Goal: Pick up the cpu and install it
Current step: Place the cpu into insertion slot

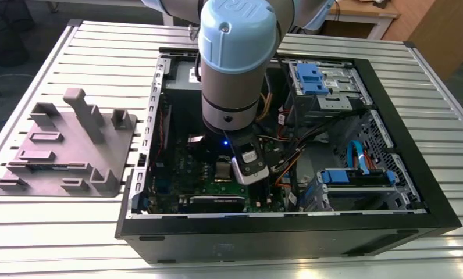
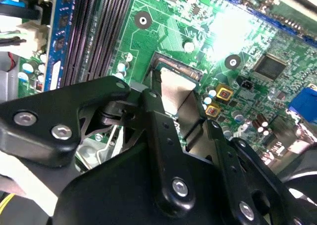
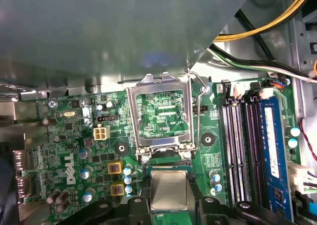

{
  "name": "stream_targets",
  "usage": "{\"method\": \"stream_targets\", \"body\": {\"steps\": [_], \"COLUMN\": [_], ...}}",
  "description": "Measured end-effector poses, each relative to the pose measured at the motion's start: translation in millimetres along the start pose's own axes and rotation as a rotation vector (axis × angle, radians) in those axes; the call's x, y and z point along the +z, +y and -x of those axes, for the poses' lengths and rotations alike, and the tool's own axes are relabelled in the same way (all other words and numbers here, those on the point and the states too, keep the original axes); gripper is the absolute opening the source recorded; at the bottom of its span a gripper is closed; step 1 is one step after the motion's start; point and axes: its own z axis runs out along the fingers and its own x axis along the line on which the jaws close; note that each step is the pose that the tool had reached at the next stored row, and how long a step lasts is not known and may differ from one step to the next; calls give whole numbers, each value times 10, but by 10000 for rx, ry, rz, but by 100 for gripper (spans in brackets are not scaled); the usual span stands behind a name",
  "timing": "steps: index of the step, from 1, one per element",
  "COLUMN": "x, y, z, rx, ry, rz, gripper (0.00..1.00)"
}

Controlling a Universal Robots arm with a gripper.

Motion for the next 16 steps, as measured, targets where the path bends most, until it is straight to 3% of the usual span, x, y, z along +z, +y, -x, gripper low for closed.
{"method": "stream_targets", "body": {"steps": [5,10,16], "x": [-2,0,6], "y": [0,-1,-2], "z": [0,0,-1], "rx": [-104,-940,-978], "ry": [4,30,31], "rz": [-1,7,11], "gripper": [38,38,38]}}
